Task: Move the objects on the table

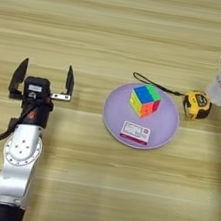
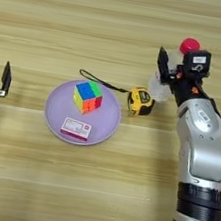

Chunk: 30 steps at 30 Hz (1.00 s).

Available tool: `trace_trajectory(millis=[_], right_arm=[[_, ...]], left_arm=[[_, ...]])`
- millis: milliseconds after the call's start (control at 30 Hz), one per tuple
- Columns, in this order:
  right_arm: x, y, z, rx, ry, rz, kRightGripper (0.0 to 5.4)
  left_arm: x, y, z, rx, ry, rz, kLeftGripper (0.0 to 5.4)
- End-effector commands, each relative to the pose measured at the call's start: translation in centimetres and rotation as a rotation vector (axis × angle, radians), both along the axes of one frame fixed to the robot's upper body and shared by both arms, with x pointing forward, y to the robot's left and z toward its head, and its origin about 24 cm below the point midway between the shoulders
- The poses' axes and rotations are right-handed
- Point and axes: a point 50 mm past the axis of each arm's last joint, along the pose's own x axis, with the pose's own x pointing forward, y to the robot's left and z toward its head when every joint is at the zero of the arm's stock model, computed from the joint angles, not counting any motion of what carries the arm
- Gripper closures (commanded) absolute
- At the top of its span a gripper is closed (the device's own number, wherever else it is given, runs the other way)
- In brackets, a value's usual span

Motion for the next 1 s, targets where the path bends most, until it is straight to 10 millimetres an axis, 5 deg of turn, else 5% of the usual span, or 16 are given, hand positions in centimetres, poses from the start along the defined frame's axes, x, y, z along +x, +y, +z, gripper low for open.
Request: trace_trajectory(millis=[33,533,1000], right_arm=[[0.4,1.7,2.3,0.026,-0.059,0.081,2.43],[0.2,8.0,4.1,0.080,-0.041,0.307,2.43],[-1.5,12.9,3.2,0.100,0.044,0.492,2.43]], left_arm=[[-0.4,-1.4,0.4,0.030,0.009,-0.086,0.00],[-1.6,-8.9,-0.1,0.115,0.046,-0.445,0.00],[-1.5,-9.5,-0.1,0.109,0.045,-0.456,0.00]])
